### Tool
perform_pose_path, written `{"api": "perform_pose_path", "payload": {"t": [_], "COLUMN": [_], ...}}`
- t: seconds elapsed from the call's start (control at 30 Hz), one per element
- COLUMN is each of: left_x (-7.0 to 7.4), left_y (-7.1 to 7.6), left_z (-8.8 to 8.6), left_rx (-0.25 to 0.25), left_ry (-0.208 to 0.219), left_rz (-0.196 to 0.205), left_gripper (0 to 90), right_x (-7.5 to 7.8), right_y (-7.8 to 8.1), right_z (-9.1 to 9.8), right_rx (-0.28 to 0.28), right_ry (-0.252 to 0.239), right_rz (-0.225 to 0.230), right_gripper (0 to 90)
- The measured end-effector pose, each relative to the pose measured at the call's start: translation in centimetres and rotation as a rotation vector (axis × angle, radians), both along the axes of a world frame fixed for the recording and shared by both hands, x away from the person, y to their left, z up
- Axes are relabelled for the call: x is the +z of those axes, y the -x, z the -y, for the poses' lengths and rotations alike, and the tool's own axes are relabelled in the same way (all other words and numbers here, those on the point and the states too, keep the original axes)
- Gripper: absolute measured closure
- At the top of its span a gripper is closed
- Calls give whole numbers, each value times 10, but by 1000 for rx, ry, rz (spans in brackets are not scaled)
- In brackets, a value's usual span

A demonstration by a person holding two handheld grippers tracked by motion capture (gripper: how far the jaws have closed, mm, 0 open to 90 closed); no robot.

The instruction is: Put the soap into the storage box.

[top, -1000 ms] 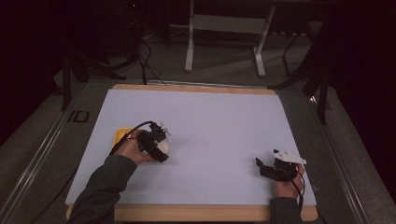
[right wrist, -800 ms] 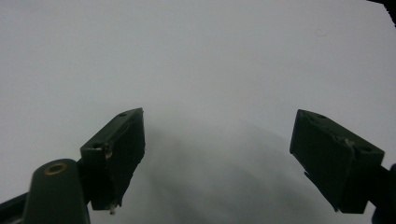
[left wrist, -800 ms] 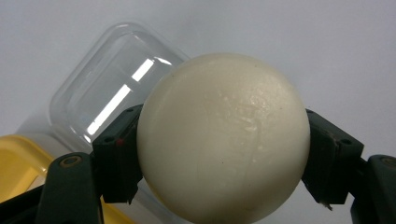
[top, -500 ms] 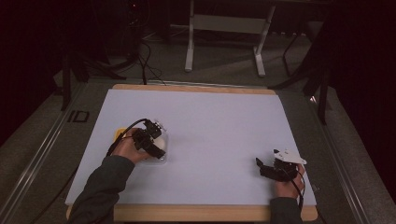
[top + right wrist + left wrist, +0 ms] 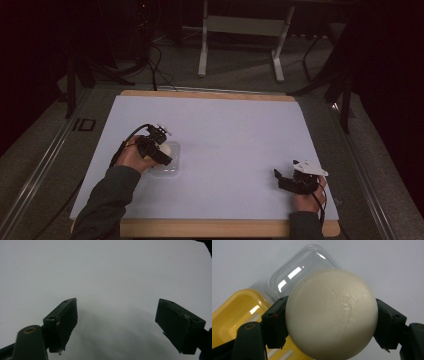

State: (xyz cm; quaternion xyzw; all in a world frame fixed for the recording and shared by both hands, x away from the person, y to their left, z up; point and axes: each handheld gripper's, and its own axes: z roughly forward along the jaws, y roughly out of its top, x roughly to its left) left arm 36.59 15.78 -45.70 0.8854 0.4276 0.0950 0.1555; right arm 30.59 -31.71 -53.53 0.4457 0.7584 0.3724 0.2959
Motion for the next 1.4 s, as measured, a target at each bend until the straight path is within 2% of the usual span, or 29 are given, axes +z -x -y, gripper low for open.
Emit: {"api": "perform_pose_path", "payload": {"t": [0.2, 0.5, 0.67, 1.07, 1.33, 1.4], "left_x": [1, 4, 6, 8, 7, 7], "left_y": [-2, -3, -3, -4, -7, -6], "left_z": [-6, -10, -15, -27, -37, -39], "left_rx": [46, 69, 103, 147, 195, 199], "left_ry": [7, 3, -21, 0, 15, 31], "left_rz": [-6, -9, -6, -9, -17, -17], "left_gripper": [258, 257, 258, 258, 258, 258], "right_x": [0, 0, 0, 0, 0, 0], "right_y": [0, 1, 1, 1, 1, 1], "right_z": [0, -1, -1, -2, -2, -2], "right_rx": [-1, -4, -4, -3, -3, -3], "right_ry": [1, 7, 9, 20, 20, 21], "right_rz": [2, 6, 6, 8, 9, 9], "right_gripper": [176, 176, 176, 176, 176, 176]}}
